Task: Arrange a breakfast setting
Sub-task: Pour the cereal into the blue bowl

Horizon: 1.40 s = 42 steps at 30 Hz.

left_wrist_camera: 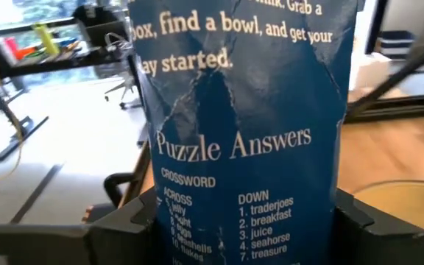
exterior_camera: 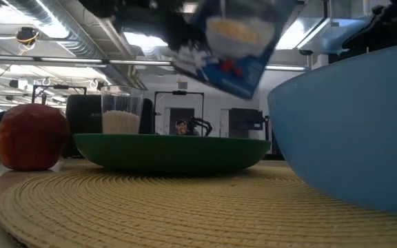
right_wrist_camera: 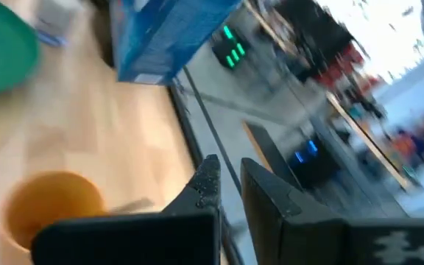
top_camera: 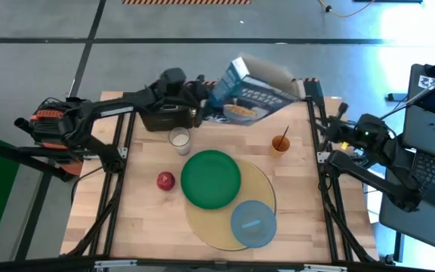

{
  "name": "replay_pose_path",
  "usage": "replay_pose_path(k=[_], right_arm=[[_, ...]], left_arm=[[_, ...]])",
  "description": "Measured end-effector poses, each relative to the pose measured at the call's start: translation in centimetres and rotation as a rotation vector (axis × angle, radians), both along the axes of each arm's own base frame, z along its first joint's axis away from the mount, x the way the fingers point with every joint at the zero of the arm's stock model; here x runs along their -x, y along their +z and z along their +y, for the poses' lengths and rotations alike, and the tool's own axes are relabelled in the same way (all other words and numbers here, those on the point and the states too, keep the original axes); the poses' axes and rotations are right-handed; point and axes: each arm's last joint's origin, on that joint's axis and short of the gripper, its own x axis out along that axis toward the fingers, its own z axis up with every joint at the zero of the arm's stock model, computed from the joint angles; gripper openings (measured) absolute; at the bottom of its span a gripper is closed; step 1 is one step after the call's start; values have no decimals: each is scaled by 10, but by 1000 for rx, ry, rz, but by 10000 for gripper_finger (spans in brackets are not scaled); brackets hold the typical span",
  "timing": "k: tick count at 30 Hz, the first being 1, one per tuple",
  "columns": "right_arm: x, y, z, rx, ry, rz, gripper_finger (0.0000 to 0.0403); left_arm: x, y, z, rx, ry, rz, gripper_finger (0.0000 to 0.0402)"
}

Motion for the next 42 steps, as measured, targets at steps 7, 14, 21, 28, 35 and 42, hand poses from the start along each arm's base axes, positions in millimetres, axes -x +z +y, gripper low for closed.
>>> replay_pose_path(k=[7,14,21,28,35,42], right_arm=[[-18,-33,-4,25,251,-262,30],[-31,-56,-13,41,241,-346,30],[-36,-69,-17,32,242,-370,30],[-38,-78,-18,14,230,-352,30],[-38,-80,-19,-4,229,-338,30],[-38,-87,-19,-51,221,-282,30]], left_arm=[[36,33,-56,-78,-75,62,210],[55,39,-119,-158,-94,189,210],[72,54,-170,-267,-97,196,210],[74,63,-215,-463,-11,263,210],[54,57,-259,-570,-36,306,210],[34,32,-295,-770,36,437,210]])
